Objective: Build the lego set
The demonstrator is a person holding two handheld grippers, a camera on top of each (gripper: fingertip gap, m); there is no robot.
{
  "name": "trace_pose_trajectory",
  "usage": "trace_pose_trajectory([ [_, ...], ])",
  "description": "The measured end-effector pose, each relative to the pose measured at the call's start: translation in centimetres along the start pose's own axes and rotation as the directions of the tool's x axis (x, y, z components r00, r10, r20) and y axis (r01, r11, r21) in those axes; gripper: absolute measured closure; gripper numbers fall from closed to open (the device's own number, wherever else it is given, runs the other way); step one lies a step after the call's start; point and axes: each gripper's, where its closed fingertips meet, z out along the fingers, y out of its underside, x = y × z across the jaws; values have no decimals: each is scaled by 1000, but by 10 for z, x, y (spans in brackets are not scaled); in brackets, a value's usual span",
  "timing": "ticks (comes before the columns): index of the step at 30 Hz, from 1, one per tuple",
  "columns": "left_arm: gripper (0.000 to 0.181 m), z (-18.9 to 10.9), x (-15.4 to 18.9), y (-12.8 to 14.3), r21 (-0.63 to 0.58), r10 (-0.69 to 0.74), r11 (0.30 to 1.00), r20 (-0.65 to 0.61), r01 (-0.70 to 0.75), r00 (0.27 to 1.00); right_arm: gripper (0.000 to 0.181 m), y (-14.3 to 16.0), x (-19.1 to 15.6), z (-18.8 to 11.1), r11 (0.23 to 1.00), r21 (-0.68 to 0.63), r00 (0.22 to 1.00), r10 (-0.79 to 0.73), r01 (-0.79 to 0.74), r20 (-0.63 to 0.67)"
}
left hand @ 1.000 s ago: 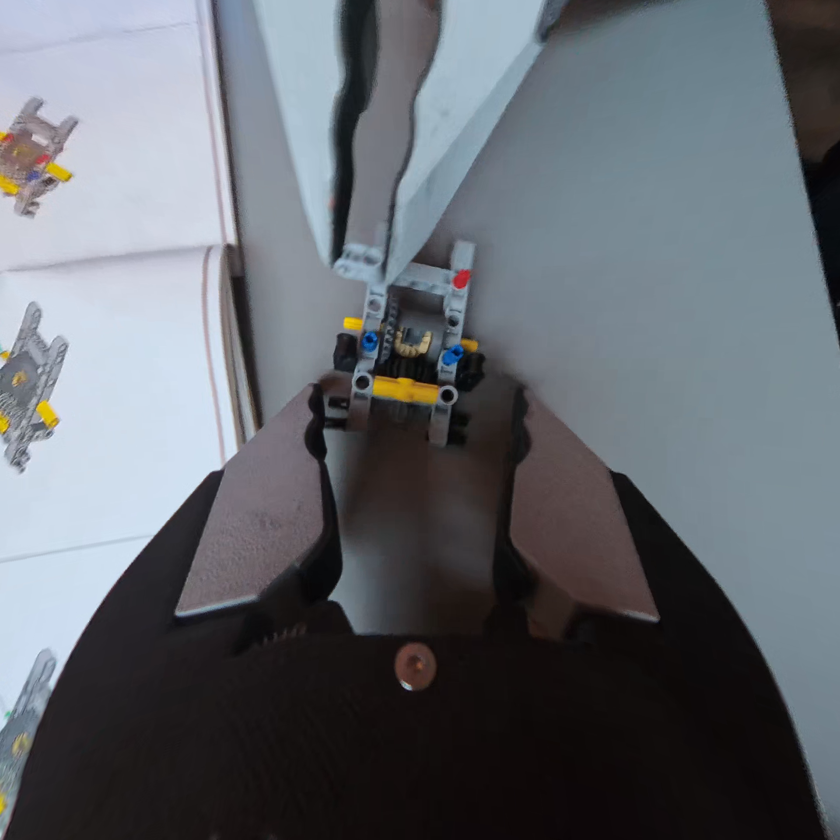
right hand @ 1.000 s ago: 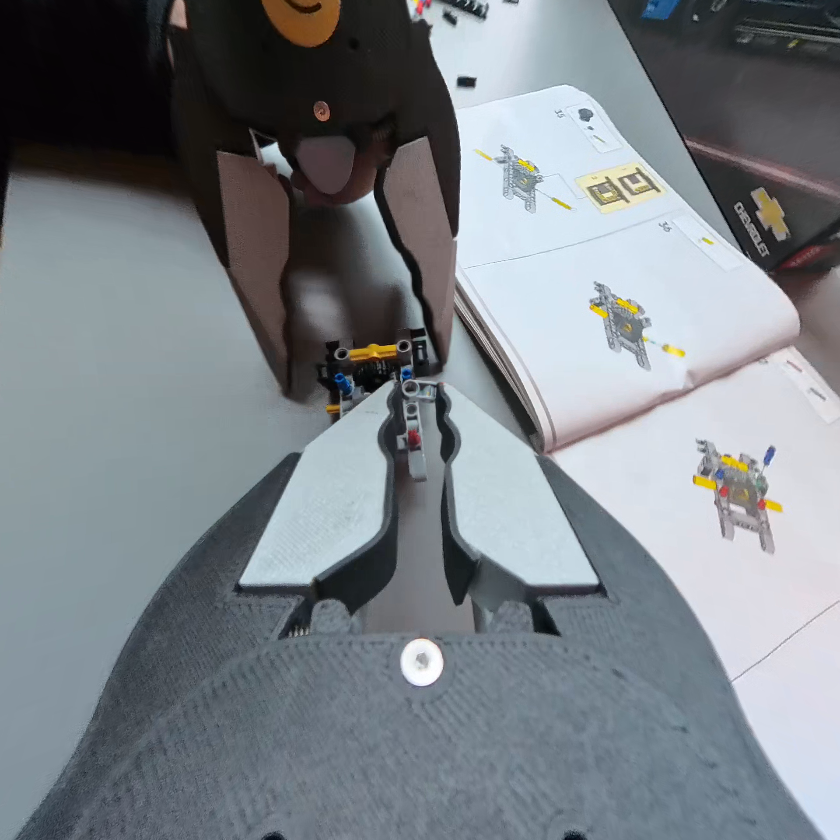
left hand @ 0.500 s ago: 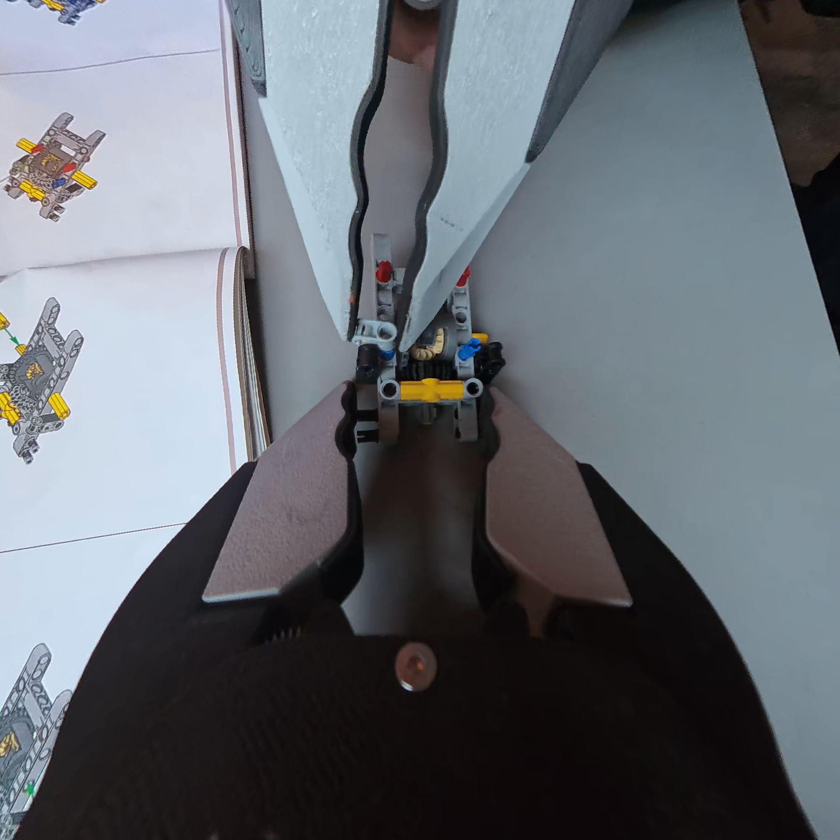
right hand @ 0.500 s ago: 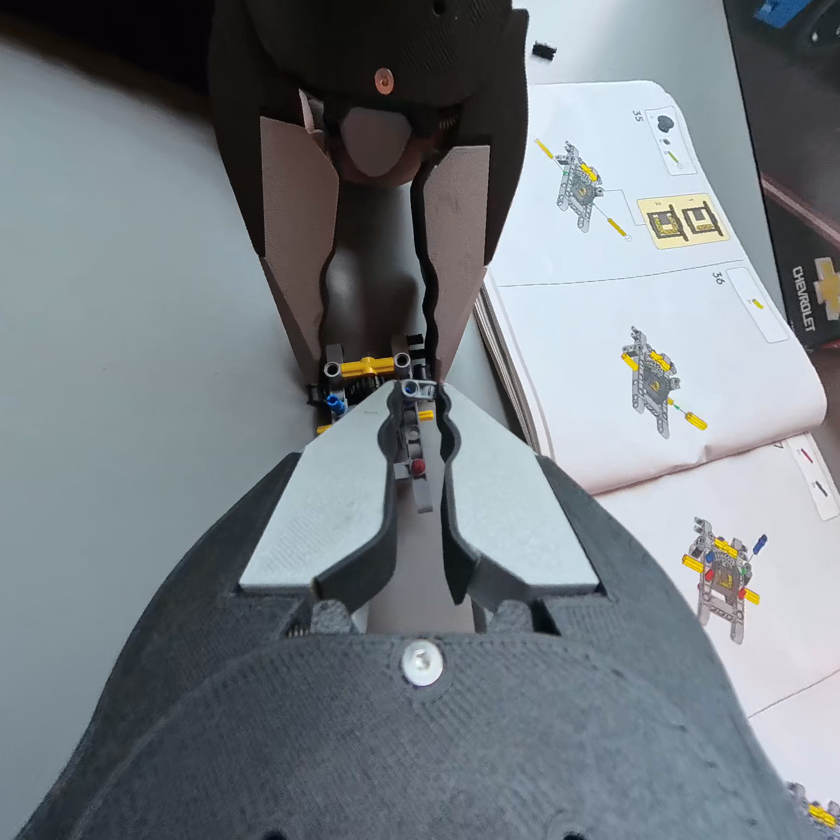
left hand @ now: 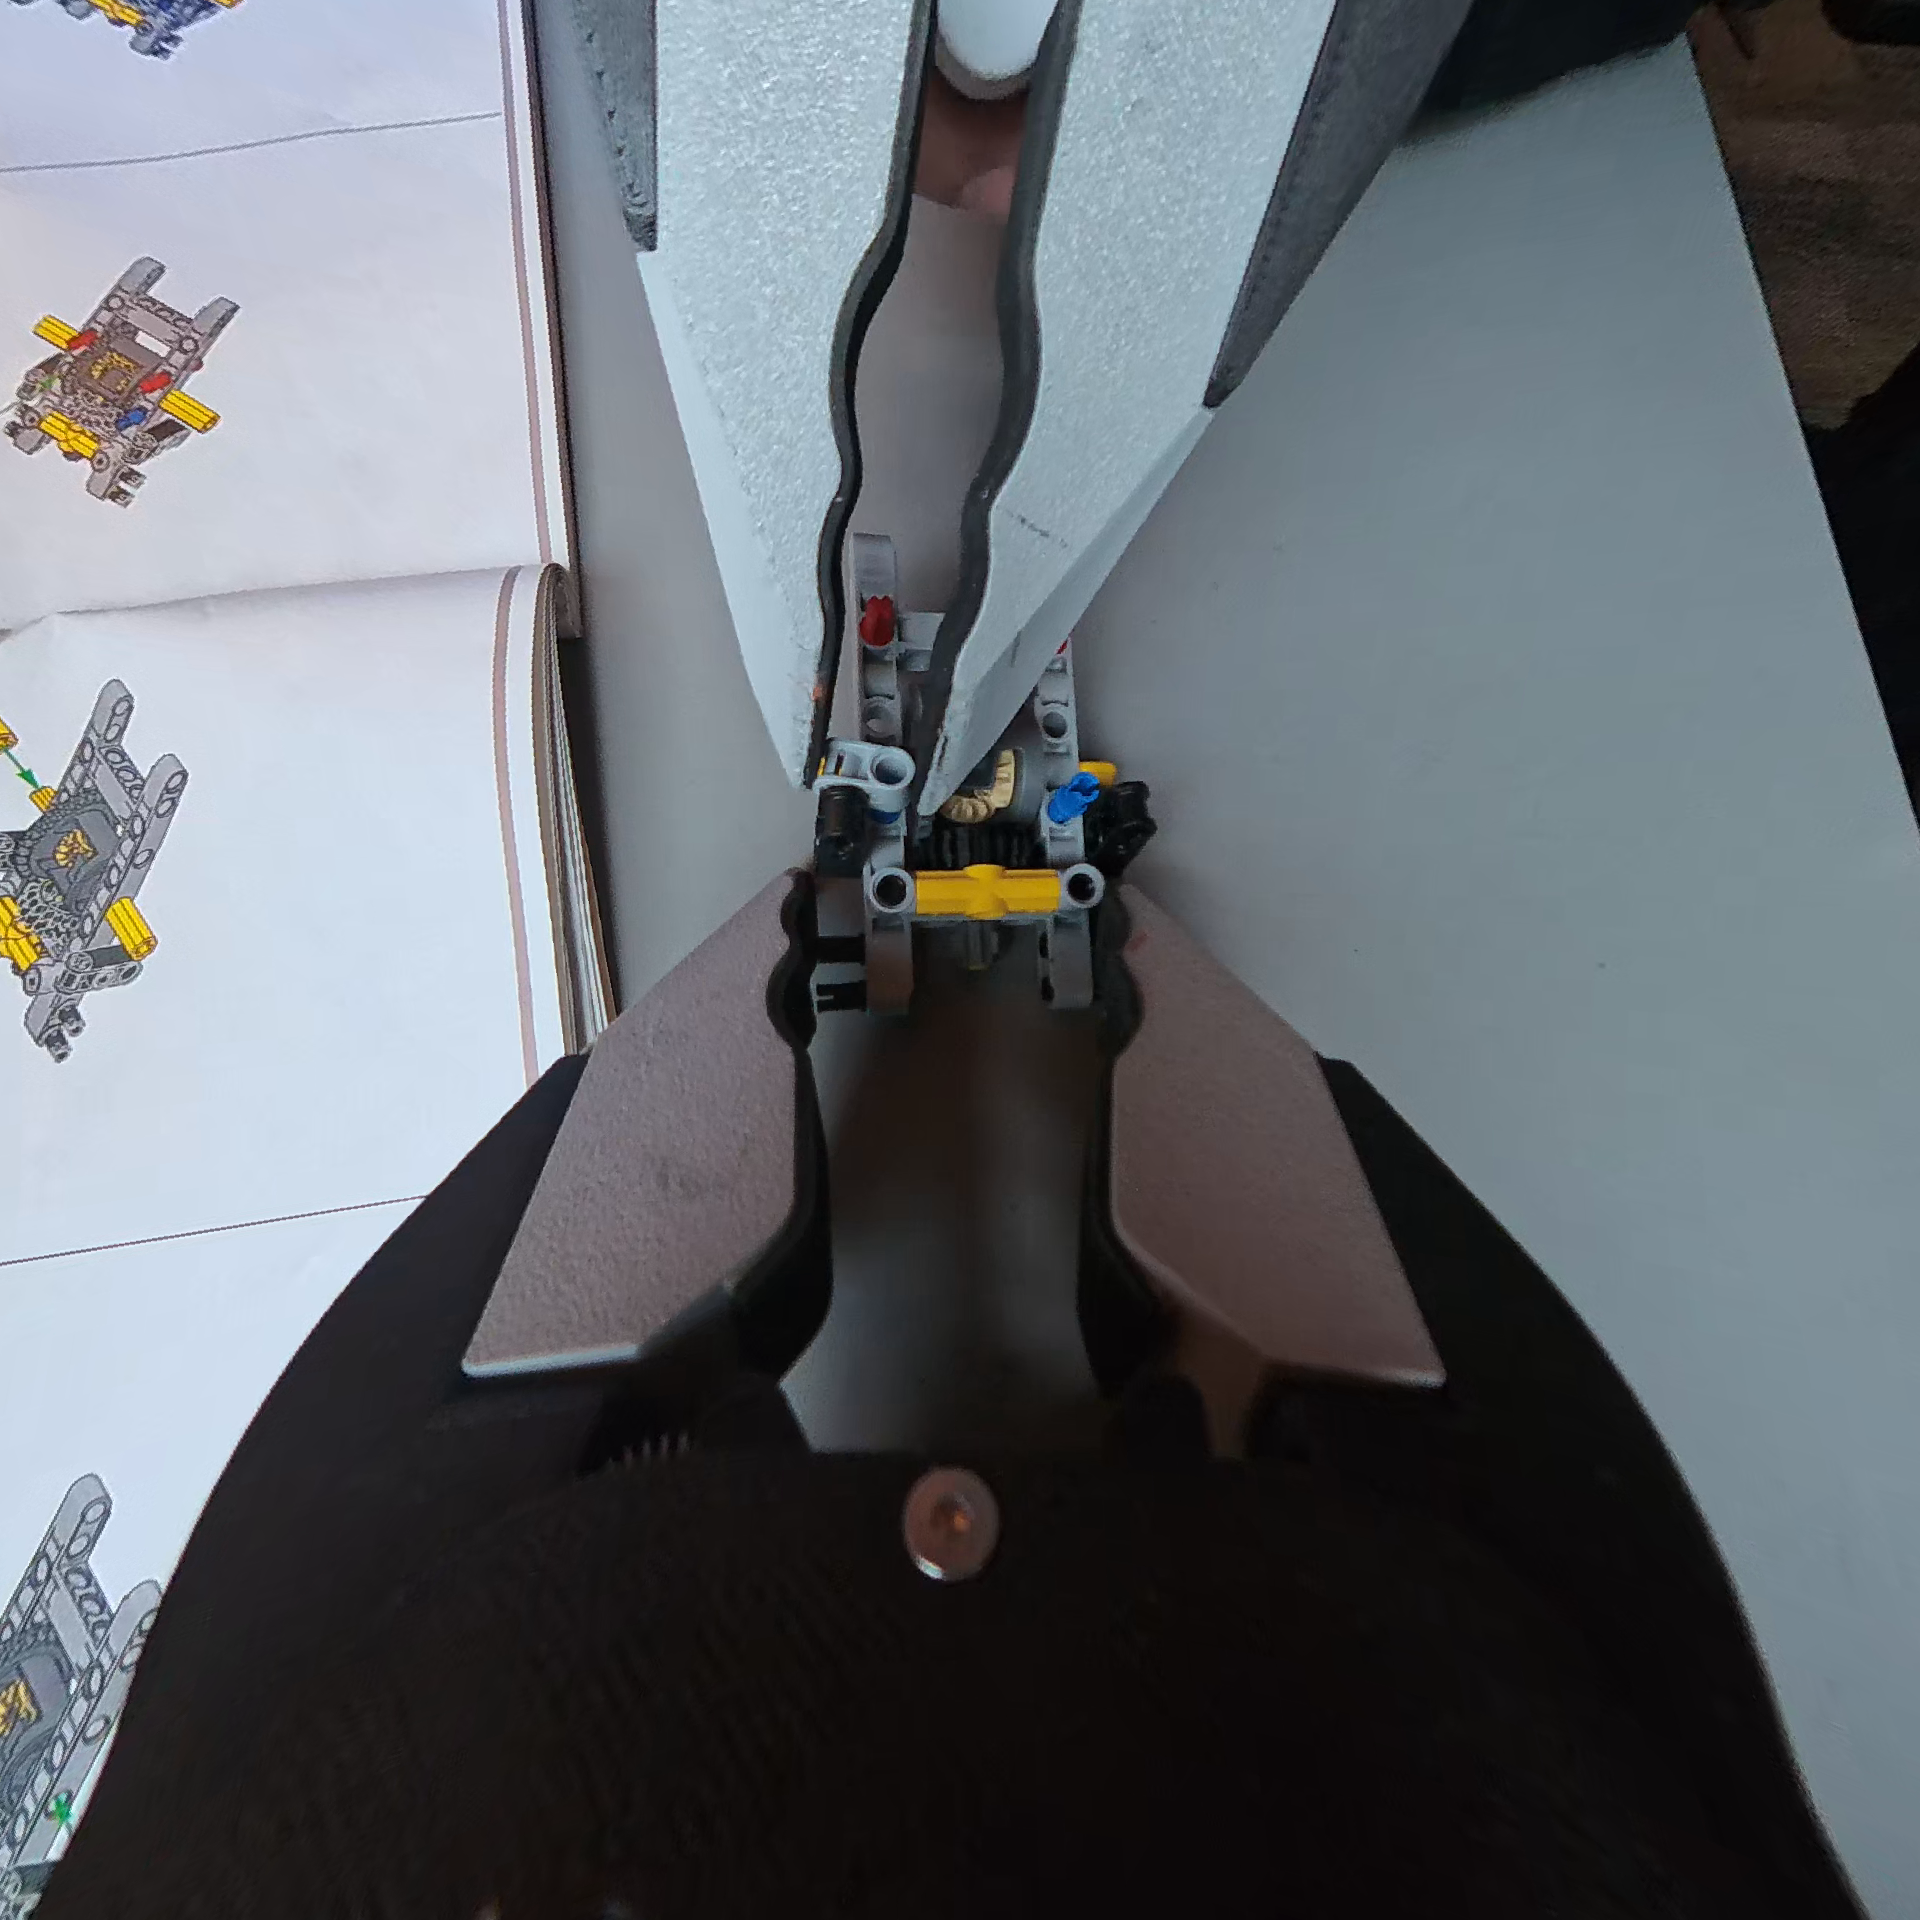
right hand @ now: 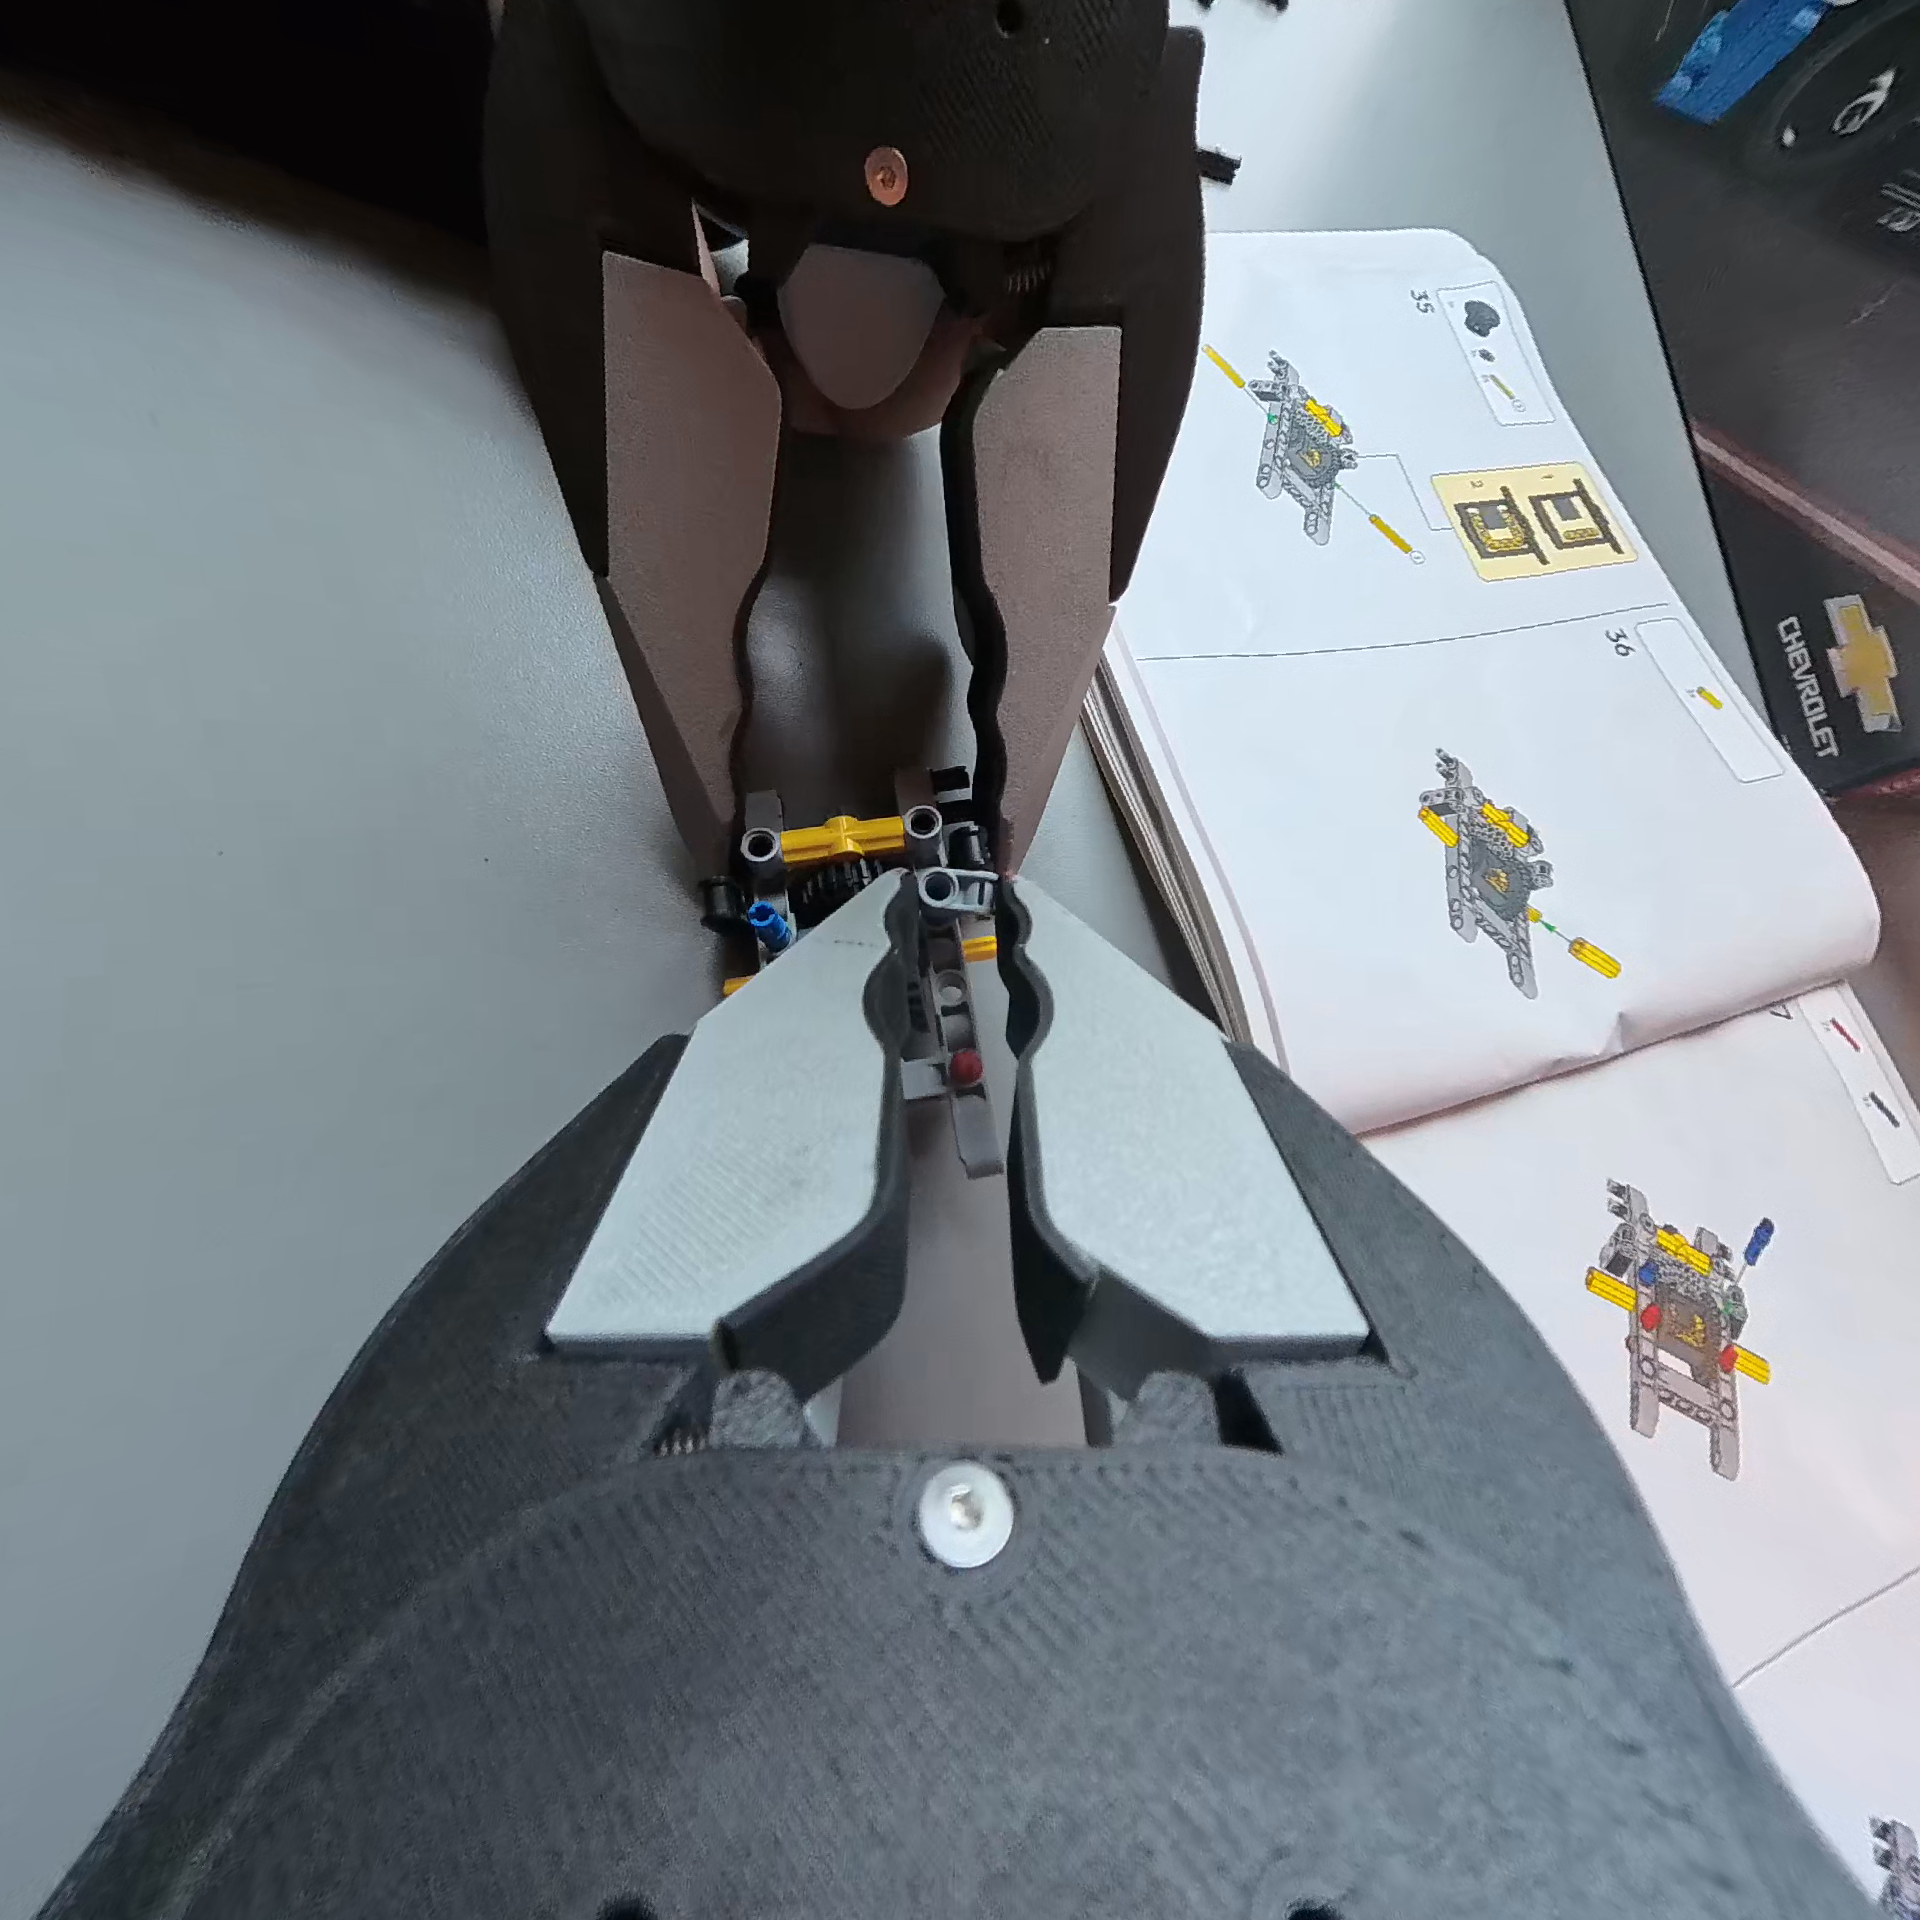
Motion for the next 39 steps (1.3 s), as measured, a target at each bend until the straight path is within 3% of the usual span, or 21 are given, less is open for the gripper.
trace_pose_trajectory([
  [39,129,0,0,0,1,-2,1000,1,2,1000,169,0,0,-1,996,90,1000,18,-17,-8],
])
